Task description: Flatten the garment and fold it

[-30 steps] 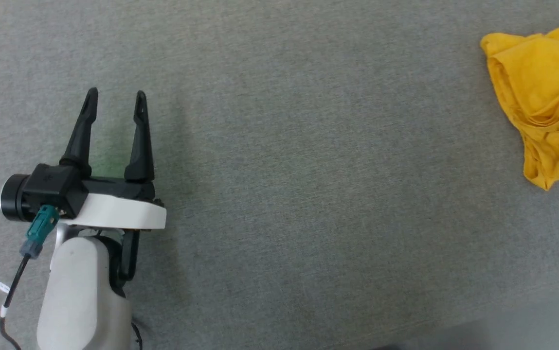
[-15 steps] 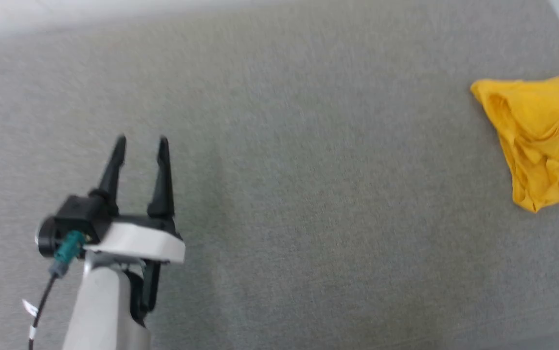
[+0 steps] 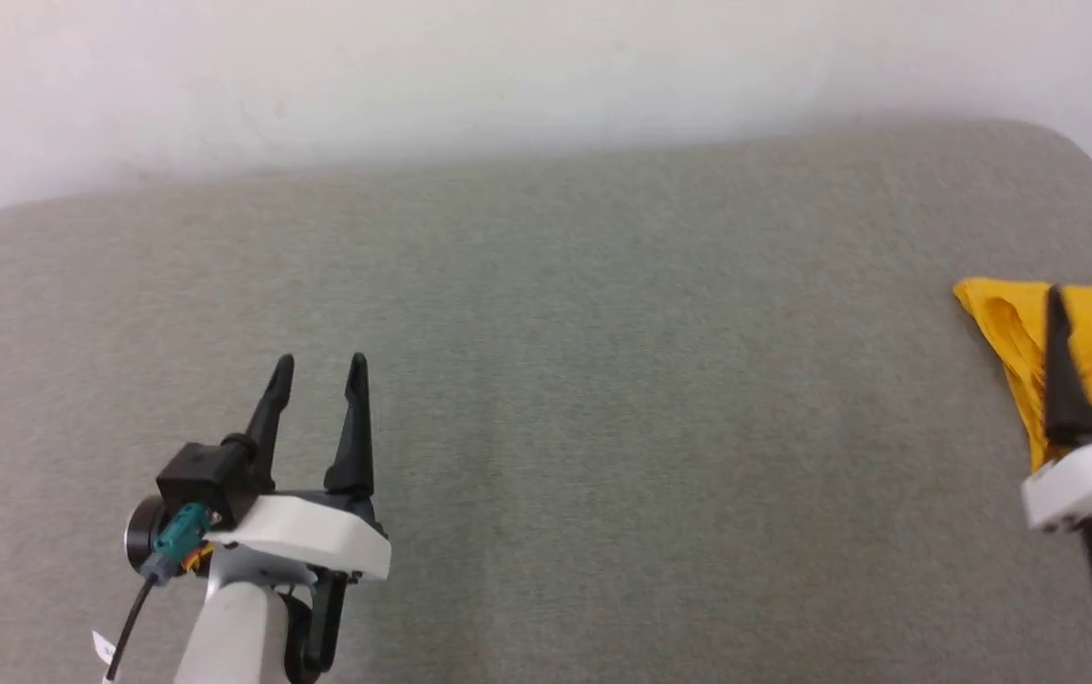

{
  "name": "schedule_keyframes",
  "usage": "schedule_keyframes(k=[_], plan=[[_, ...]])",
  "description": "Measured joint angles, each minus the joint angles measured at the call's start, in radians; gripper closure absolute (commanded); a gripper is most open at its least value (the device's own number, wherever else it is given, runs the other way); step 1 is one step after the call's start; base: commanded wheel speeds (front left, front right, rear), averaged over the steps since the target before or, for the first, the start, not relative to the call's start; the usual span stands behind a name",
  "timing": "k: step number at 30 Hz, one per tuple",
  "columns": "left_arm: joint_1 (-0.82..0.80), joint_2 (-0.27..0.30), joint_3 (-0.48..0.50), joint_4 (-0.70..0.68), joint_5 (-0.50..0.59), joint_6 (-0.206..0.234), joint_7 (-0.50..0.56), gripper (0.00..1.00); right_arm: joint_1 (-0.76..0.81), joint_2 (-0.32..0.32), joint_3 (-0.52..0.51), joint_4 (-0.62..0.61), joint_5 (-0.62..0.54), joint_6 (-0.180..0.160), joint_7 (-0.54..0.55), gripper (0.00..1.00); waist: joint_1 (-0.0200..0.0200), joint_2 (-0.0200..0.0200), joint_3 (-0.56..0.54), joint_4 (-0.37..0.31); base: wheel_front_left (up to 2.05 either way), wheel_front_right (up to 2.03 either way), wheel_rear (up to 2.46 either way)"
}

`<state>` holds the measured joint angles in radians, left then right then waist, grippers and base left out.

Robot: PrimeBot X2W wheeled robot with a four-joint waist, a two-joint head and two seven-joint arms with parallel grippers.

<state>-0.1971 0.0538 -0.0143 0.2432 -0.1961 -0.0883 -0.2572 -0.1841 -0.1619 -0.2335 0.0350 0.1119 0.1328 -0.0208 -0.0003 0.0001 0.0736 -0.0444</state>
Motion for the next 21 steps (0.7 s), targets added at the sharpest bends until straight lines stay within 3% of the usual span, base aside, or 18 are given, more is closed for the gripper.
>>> schedule_keyframes(k=[9, 21], plan=[[0.025, -0.001, -0.032, 0.025, -0.03, 0.011, 0.0, 0.0, 0.131, 0.063, 0.099, -0.083, 0.036, 0.0, -0.061, 0.0, 0.0002, 0.0, -0.055, 0.088, 0.0, 0.0, 0.0], [0.074, -0.002, -0.056, 0.026, -0.043, 0.038, 0.0, 0.0, 0.2, 0.106, 0.145, -0.021, 0.022, 0.0, -0.142, 0.0, 0.0002, 0.0, -0.092, 0.145, 0.0, 0.0, 0.0]])
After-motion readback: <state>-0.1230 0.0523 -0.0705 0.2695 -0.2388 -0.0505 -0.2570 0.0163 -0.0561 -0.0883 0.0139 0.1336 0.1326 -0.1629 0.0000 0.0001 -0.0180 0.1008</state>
